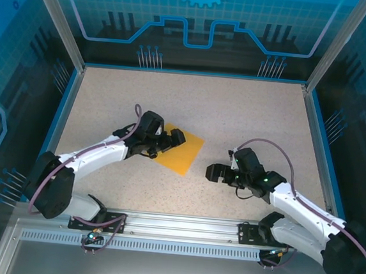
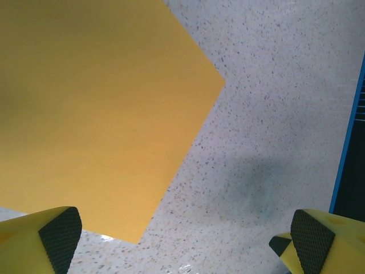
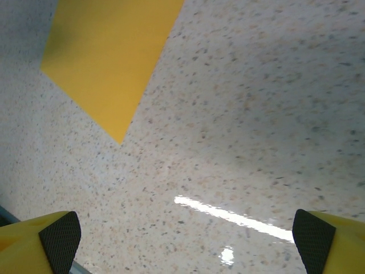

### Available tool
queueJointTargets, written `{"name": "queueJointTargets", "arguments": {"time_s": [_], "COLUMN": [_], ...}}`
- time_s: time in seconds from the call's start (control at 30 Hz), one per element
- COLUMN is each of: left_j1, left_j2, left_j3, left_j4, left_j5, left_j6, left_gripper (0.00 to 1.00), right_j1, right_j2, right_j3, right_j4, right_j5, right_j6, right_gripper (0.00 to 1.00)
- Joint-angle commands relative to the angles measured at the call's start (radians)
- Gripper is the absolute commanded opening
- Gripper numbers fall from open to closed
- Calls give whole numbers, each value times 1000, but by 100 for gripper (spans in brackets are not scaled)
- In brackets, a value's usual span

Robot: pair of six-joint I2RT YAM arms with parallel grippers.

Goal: Fold a paper plane with a square sheet of paper (pick it up from the middle)
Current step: Move the square sheet of paper to the center of the table, then rotate the square sheet of paper at the center of the table.

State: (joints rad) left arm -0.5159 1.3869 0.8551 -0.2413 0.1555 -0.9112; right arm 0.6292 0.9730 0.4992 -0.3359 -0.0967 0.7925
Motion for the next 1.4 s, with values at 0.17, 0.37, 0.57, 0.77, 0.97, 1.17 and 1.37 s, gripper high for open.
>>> {"name": "queueJointTargets", "arguments": {"time_s": [0.17, 0.37, 0.57, 0.77, 0.97, 1.17, 1.37], "left_j1": [187, 335, 406, 434, 442, 442, 441], "left_j2": [-91, -138, -206, -239, -246, -274, -305], "left_j3": [-37, -102, -135, -134, -132, -159, -211], "left_j4": [-92, -109, -157, -179, -163, -167, -115], "left_j5": [82, 133, 123, 103, 92, 97, 185], "left_j6": [110, 147, 204, 241, 237, 235, 243], "left_gripper": [98, 99, 99, 98, 99, 99, 99], "right_j1": [120, 227, 331, 342, 309, 260, 125], "right_j2": [143, 430, 703, 815, 897, 871, 757], "right_j3": [146, 388, 620, 653, 631, 552, 410], "right_j4": [53, 57, 11, 26, 72, 27, -23], "right_j5": [97, 122, 143, 125, 51, 13, -95], "right_j6": [80, 113, 159, 197, 168, 99, -84], "right_gripper": [99, 99, 94, 93, 91, 91, 89]}}
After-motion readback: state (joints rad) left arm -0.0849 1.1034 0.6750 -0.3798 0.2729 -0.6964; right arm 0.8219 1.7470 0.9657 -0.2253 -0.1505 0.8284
